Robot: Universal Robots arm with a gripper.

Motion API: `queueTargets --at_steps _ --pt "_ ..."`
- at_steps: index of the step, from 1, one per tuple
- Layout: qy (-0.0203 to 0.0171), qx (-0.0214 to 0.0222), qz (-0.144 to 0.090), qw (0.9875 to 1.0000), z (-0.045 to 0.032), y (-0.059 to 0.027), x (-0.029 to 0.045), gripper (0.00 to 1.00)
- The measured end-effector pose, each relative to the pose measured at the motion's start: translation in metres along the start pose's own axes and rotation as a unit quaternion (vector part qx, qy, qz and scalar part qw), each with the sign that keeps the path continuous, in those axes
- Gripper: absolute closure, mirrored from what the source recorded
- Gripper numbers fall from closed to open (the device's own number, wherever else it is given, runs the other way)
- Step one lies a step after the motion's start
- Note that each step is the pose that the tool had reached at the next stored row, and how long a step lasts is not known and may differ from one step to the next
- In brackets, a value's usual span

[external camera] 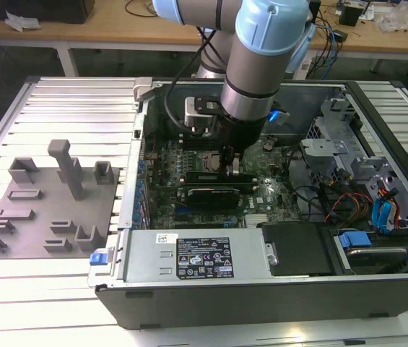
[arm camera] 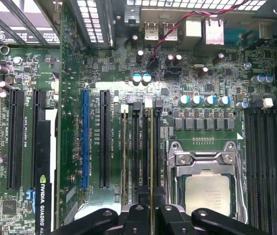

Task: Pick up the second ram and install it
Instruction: 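Insert the second ram into the second slot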

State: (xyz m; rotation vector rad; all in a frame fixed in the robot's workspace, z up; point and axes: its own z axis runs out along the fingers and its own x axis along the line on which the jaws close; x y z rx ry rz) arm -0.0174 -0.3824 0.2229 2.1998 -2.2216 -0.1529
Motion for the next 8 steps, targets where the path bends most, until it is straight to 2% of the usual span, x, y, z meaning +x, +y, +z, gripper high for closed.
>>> queueTargets --at_steps 8 --pt "0.0003 -0.0004 -0.006 1.0 0.0017 -0.0005 0.0005 0.89"
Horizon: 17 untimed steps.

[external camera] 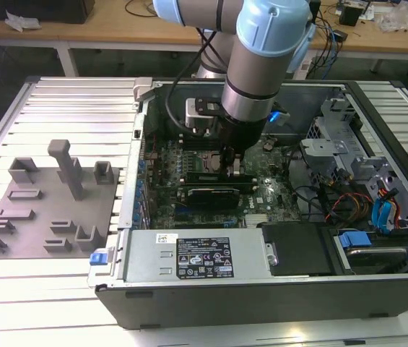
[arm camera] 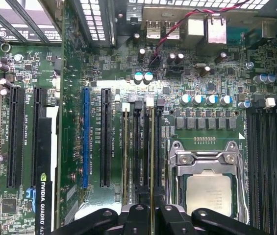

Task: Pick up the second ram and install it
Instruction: 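Insert the second ram into the second slot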

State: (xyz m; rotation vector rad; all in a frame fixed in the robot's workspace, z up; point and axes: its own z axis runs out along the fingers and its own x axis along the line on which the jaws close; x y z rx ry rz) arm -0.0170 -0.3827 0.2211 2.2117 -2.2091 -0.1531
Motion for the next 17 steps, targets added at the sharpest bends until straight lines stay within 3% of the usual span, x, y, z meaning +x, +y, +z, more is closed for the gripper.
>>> queueTargets --at_steps 7,14,15,16,17 --pt "0.0 -0.0001 -0.002 1.0 -0.001 0.0001 -0.0001 0.89" --pt "-0.0013 0.0 -0.003 1.0 0.0036 -0.0006 -0.0002 0.87" --pt "-0.0008 -0.0003 -0.002 1.0 0.0033 -0.0005 -0.0001 0.87" --pt "-0.0006 -0.0005 -0.002 1.0 0.0027 -0.0003 0.0 0.81" --pt "-0.0004 -0.0005 -0.002 1.0 -0.0035 0.0002 -0.0005 0.81"
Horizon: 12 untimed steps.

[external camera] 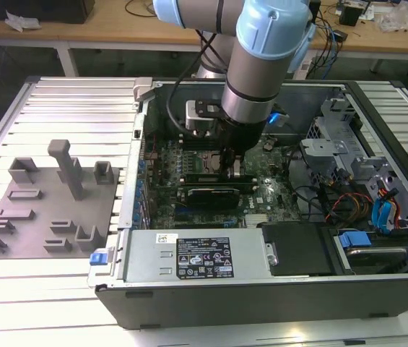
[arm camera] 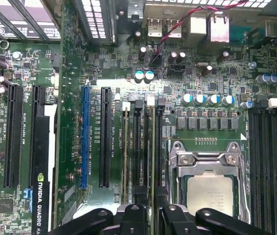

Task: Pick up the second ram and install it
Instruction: 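Insert the second ram into the second slot, then press down the second ram until it locks into place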

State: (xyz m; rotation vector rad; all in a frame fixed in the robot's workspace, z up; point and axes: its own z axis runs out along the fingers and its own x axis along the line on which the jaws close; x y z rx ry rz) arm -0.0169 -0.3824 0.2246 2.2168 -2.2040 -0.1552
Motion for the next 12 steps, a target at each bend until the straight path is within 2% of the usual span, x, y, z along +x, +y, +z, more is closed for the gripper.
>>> queueTargets --at_steps 1,3,4,6,12 --pt "0.0003 0.0001 0.0 1.0 -0.0106 0.0009 -0.0027 0.81" --pt "0.0023 0.0 0.0 1.0 -0.027 0.0021 -0.0079 0.82" --pt "0.0029 0.0001 0.0 1.0 -0.0309 0.0024 -0.0093 0.89" --pt "0.0031 0.0001 0.0 1.0 -0.0342 0.0026 -0.0104 0.92" --pt "0.0031 0.0001 0.0 1.0 -0.0361 0.0028 -0.0105 0.92"
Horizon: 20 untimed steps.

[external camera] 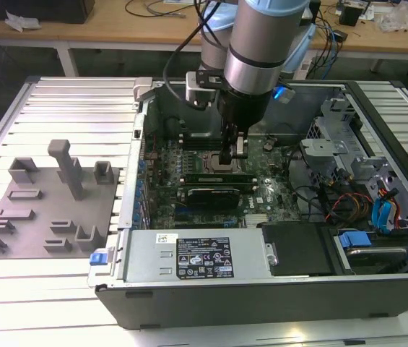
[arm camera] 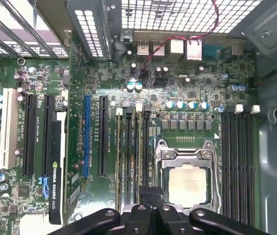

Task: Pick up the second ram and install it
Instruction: 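Press down the second ram until it locks into place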

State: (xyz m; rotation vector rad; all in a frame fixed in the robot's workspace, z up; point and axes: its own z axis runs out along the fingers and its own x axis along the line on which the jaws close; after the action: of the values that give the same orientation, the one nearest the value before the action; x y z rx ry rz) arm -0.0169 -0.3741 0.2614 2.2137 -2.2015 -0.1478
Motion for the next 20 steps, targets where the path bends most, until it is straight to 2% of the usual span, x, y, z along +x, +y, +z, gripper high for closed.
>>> queueTargets --at_steps 1,2,3,7,10,11,14,16,20 --pt "0.0 0.0 0.0 1.0 -0.0002 0.0 0.0 0.92" --pt "0.0001 -0.0001 0.0 1.0 -0.0005 -0.005 0.0001 0.92" --pt "0.0003 -0.0004 0.0 1.0 -0.0005 -0.0155 0.0001 0.92" --pt "0.0007 -0.0031 0.0 1.0 0.0012 -0.0385 0.0003 0.92" --pt "0.0008 -0.0048 0.0 1.0 0.0116 -0.0497 0.0017 0.92" --pt "0.0008 -0.0048 0.0 1.0 0.0132 -0.0507 0.0031 0.92" --pt "0.0007 -0.0048 0.0 1.0 0.0244 -0.0525 0.0051 0.92" --pt "0.0014 -0.0049 0.0 1.0 0.0284 -0.0529 0.0056 0.92" --pt "0.0004 -0.0045 0.0 1.0 0.0291 -0.0528 0.0054 0.92"
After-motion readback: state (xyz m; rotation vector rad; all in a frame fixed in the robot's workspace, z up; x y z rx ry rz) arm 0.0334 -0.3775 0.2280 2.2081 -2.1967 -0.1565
